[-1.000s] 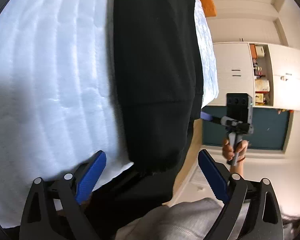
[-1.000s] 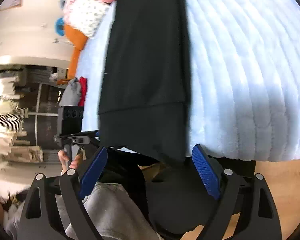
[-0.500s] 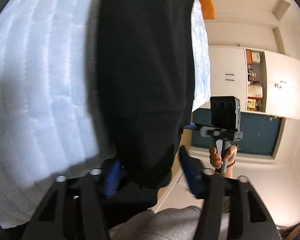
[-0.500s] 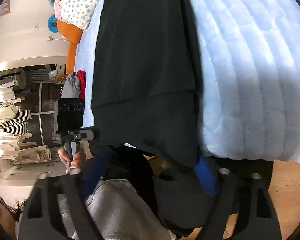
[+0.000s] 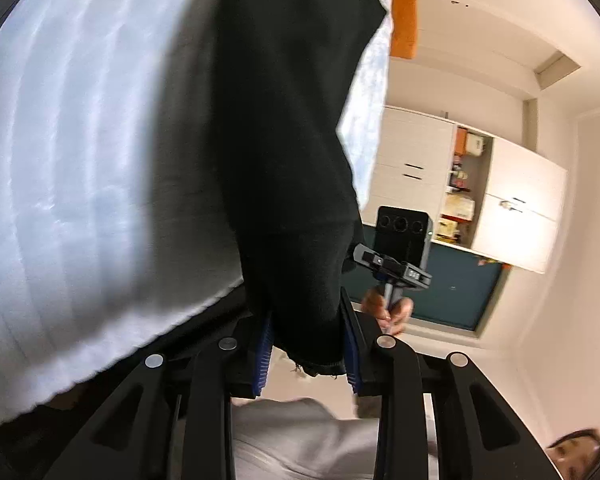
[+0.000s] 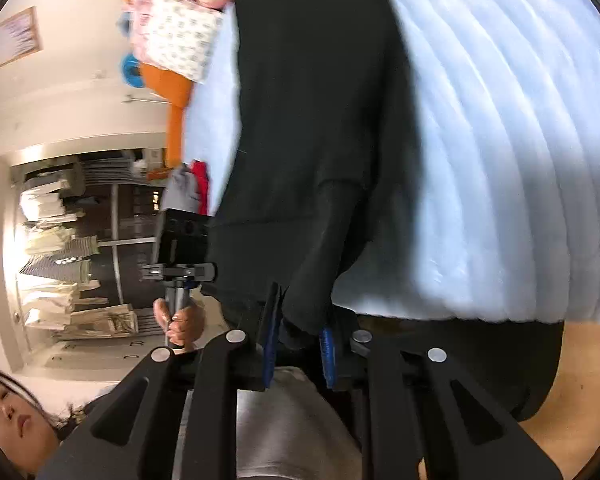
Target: Fold large clothes
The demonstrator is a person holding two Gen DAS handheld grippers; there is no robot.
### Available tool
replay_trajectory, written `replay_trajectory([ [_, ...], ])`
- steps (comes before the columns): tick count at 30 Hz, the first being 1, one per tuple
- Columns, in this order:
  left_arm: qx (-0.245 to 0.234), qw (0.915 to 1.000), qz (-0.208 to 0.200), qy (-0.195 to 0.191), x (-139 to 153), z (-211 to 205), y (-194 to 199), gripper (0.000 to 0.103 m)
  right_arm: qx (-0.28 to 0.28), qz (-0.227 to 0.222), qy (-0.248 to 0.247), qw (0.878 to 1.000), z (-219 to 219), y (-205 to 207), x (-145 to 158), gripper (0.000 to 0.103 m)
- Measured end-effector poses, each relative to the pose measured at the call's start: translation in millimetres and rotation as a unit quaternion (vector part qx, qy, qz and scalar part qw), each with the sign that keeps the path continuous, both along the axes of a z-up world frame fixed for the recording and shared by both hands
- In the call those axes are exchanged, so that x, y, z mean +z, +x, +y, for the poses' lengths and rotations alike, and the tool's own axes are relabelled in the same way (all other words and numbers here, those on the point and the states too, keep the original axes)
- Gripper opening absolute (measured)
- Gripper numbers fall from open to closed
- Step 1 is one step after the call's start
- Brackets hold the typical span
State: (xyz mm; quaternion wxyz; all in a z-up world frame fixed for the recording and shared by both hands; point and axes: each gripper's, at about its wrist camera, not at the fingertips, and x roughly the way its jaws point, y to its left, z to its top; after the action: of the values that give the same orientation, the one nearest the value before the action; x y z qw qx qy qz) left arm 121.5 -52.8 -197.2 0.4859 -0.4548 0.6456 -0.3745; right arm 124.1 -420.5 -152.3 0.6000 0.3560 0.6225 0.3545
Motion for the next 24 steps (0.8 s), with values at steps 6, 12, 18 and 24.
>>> replay_trajectory([
  [6,-0.003,0.9994,-0.032,-0.013,50,2,35,0.034,-0.013,-0.087,0.009,0.996,1,34,53,0.015],
  [12,0.011,0.9977,-0.065,-0.013,83,3,93,0.034,-0.017,-0.138,-0.004,0.990,11,84,81,0.012],
  [18,0.039,0.9963,-0.075,-0.012,91,6,155,0.034,-0.033,-0.173,-0.017,0.984,18,145,94,0.011],
  [24,0.067,0.9951,-0.072,0.012,81,0,209,0.034,-0.050,-0.218,-0.045,0.974,16,191,107,0.010],
])
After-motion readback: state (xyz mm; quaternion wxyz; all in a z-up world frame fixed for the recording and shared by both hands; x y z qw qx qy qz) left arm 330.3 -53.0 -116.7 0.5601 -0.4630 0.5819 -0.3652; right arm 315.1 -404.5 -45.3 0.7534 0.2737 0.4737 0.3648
